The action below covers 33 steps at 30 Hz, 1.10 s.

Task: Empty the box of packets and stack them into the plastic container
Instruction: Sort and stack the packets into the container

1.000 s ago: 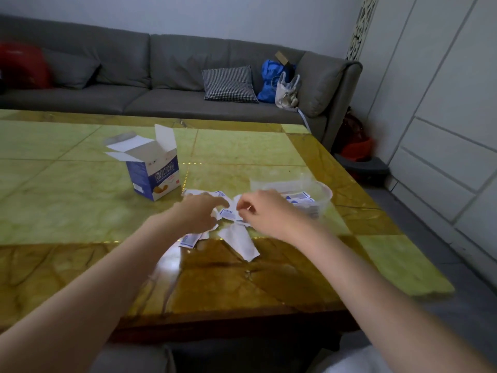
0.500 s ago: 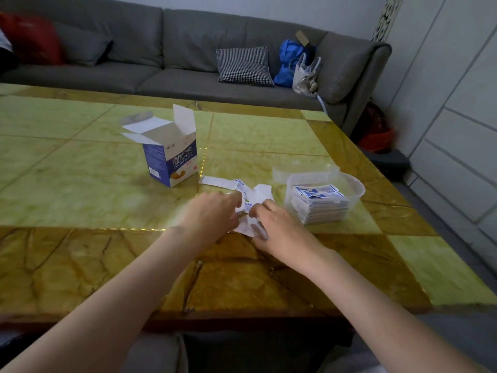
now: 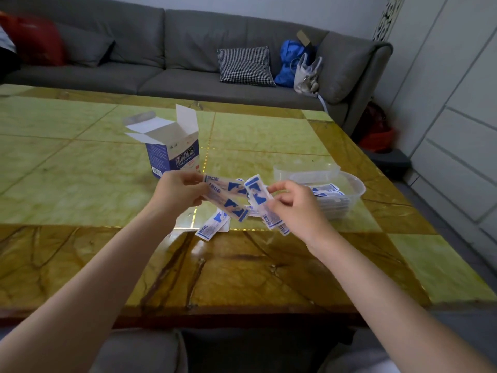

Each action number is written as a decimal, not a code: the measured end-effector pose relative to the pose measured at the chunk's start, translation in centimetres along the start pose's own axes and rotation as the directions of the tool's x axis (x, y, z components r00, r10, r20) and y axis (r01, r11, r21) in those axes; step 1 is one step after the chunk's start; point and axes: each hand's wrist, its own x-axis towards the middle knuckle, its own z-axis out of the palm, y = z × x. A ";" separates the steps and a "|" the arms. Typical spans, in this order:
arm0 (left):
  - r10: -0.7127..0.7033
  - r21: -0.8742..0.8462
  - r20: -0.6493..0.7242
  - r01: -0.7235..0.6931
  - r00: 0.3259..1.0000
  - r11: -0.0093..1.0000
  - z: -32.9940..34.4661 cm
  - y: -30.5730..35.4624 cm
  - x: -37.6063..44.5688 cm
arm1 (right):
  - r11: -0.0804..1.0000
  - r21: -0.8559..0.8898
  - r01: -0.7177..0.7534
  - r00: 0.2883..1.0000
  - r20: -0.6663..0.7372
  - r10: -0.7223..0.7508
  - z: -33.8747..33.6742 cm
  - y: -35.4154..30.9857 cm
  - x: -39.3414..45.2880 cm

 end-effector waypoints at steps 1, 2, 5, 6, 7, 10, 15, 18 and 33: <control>-0.017 0.001 0.017 0.017 1.000 1.000 0.0 0.0 -0.2 | 0.984 0.151 -0.090 0.996 0.031 0.087 -0.2 -0.2 -0.1; -0.029 0.001 0.031 0.029 0.999 1.000 0.0 0.0 -0.4 | 0.947 0.277 -0.164 0.986 0.078 0.148 -0.2 -0.3 -0.2; -0.081 -0.113 0.028 0.083 0.996 0.990 0.1 0.1 -0.6 | 0.814 0.505 -0.286 0.957 0.187 0.220 0.0 -0.5 -0.6; -0.102 -0.188 0.017 0.103 0.995 0.977 0.2 0.2 -0.7 | 0.760 0.572 -0.309 0.951 0.209 0.229 0.1 -0.6 -0.7; -0.125 -0.269 0.004 0.121 0.992 0.955 0.4 0.3 -0.8 | 0.700 0.633 -0.329 0.944 0.226 0.239 0.1 -0.6 -0.7; -0.178 -0.430 0.001 0.161 0.984 0.888 1.1 0.6 -1.4 | 0.555 0.738 -0.383 0.922 0.267 0.282 0.3 -0.6 -0.8; -0.224 -0.518 0.114 0.251 0.968 0.818 2.8 0.9 -2.5 | 0.419 0.819 -0.392 0.912 0.287 0.293 1.2 -1.0 -0.9; -0.182 -0.419 0.158 0.233 0.970 0.877 3.8 0.7 -3.2 | 0.399 0.842 -0.363 0.919 0.251 0.305 1.7 -1.2 -0.6; -0.082 0.878 0.213 -0.154 0.974 0.454 0.4 -1.4 -1.2 | 0.587 -0.711 0.388 0.916 0.225 -0.333 1.8 0.1 -0.2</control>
